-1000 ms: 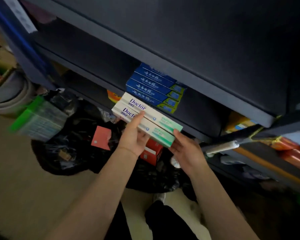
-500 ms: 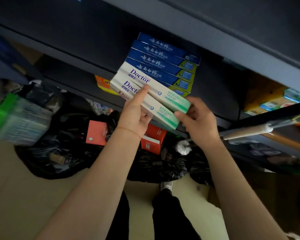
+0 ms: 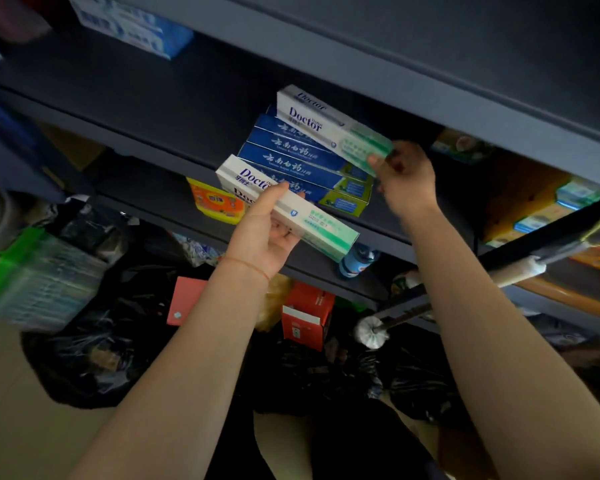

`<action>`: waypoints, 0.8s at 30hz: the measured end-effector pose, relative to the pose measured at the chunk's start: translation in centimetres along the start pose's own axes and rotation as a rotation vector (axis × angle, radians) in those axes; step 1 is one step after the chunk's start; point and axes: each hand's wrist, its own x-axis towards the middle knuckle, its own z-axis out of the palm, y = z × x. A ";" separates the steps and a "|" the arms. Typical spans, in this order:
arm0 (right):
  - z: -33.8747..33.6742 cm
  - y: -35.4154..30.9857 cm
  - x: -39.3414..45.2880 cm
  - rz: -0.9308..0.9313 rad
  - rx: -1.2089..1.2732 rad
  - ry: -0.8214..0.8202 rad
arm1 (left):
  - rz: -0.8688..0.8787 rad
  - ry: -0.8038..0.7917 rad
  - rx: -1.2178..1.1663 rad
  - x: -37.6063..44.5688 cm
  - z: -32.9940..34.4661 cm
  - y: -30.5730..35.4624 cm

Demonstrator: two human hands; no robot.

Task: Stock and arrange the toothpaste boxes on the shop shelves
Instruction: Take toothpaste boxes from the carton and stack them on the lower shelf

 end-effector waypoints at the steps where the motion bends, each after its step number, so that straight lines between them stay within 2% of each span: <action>1: 0.1 0.1 0.7 0.003 0.002 -0.009 | 0.012 -0.017 0.005 0.1 0.0 -0.1; 6: 0.1 0.7 2.6 -0.017 0.064 -0.033 | 0.055 -0.043 0.030 1.3 -0.1 -0.8; 11: 0.4 0.8 3.7 0.009 0.092 0.055 | 0.053 0.006 0.011 1.5 0.4 -1.6; 18: 0.3 0.4 4.7 0.010 0.073 0.029 | 0.052 0.036 0.015 1.2 1.7 -1.2; 20: 0.0 -0.2 4.2 0.015 0.060 0.028 | 0.061 0.024 0.016 1.0 1.8 -1.0; 22: -1.1 -0.4 3.1 0.024 0.013 0.092 | 0.064 0.021 -0.025 0.9 1.8 -0.8; 24: -2.4 -0.5 0.7 0.073 0.117 0.100 | 0.086 0.026 -0.069 0.7 2.2 -0.6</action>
